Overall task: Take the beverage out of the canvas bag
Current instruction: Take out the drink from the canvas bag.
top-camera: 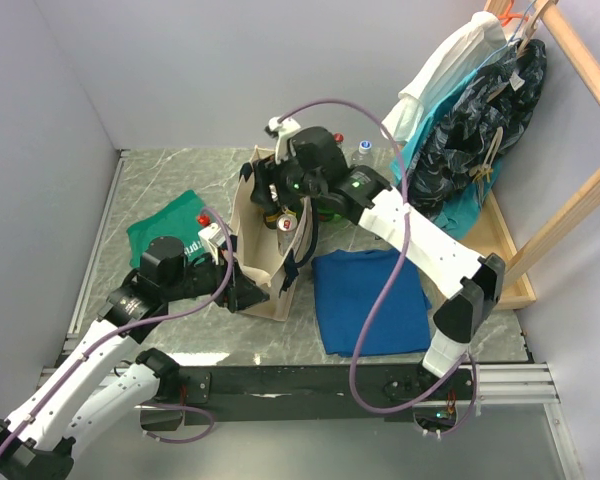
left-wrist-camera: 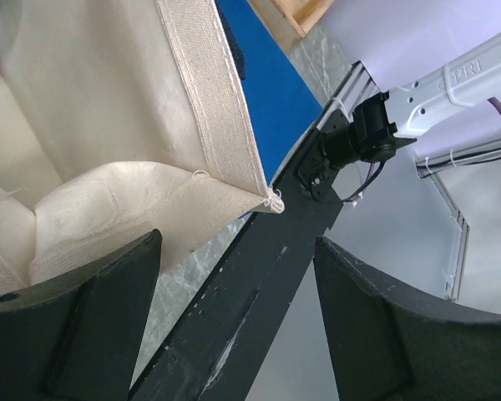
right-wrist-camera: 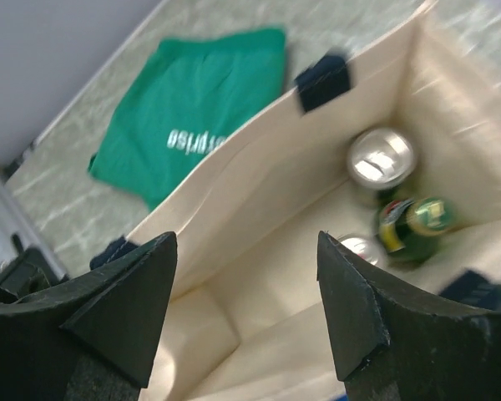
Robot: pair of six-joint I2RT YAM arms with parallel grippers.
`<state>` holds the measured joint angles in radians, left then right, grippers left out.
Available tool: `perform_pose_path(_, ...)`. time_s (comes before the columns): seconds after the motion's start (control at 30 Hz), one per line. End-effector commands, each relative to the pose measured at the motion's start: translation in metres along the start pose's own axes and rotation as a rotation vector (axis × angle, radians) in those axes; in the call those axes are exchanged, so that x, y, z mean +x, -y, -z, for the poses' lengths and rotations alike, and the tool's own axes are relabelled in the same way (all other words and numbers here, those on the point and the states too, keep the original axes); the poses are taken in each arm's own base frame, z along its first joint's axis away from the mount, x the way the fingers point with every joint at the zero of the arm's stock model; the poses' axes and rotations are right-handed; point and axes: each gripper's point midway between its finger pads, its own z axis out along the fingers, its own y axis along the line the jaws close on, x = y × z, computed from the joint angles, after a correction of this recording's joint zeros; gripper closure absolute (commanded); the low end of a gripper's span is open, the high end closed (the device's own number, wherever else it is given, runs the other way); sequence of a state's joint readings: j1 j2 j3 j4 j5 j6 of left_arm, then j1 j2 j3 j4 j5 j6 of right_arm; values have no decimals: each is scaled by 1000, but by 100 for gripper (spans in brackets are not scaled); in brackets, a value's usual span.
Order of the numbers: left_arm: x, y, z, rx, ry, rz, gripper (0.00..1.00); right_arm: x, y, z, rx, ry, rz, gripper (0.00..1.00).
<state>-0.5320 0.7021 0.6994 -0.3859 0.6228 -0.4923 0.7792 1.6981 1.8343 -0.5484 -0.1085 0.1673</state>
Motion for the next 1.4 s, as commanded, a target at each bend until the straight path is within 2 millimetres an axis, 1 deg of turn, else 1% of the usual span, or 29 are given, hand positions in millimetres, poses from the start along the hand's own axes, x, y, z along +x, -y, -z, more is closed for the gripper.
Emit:
perform_pose_path(0.0,16,2,0,24,-52,16,20,11,-22,-3,-90,-41,-48,26)
perform_pose_path(0.07,16,1,0,20,-50,16,20,13,-22,-6,-91,-42,-65,26)
perform_pose_path(0.1,15,1,0,17,-50,15,21,19,-23,-9,-97,-56,-70,26)
perform_pose_path(0.17,14,1,1,11,-41,14,21,22,-24,-12,-96,-67,-86,26)
perform_pose_path(0.33,10,4,5,6,-10,-1,20,34,-10,-22,-22,-105,-106,27)
perform_pose_path(0.43,10,5,6,12,-12,-2,20,41,-6,-25,6,-128,-120,27)
perform_pose_path(0.5,11,5,5,14,-14,-2,20,49,-2,-27,28,-152,-130,27)
perform_pose_path(0.63,12,6,4,22,-25,-1,20,60,7,-24,77,-177,-147,27)
perform_pose_path(0.73,13,5,4,24,-29,-1,20,71,14,-18,119,-204,-158,27)
perform_pose_path(0.77,13,6,4,25,-30,-1,20,71,15,-14,128,-203,-164,27)
perform_pose_path(0.8,13,6,4,28,-30,0,20,76,18,-13,144,-213,-165,27)
perform_pose_path(0.9,13,6,4,30,-30,0,20,82,20,-7,164,-233,-178,27)
perform_pose_path(0.93,14,6,4,31,-32,-1,20,85,25,-5,195,-244,-179,27)
perform_pose_path(1.13,15,7,3,41,-40,0,19,89,36,0,308,-243,-163,27)
perform_pose_path(1.27,16,7,2,45,-49,2,19,97,46,5,387,-250,-163,27)
perform_pose_path(1.37,19,8,0,55,-68,9,20,107,55,7,452,-263,-161,26)
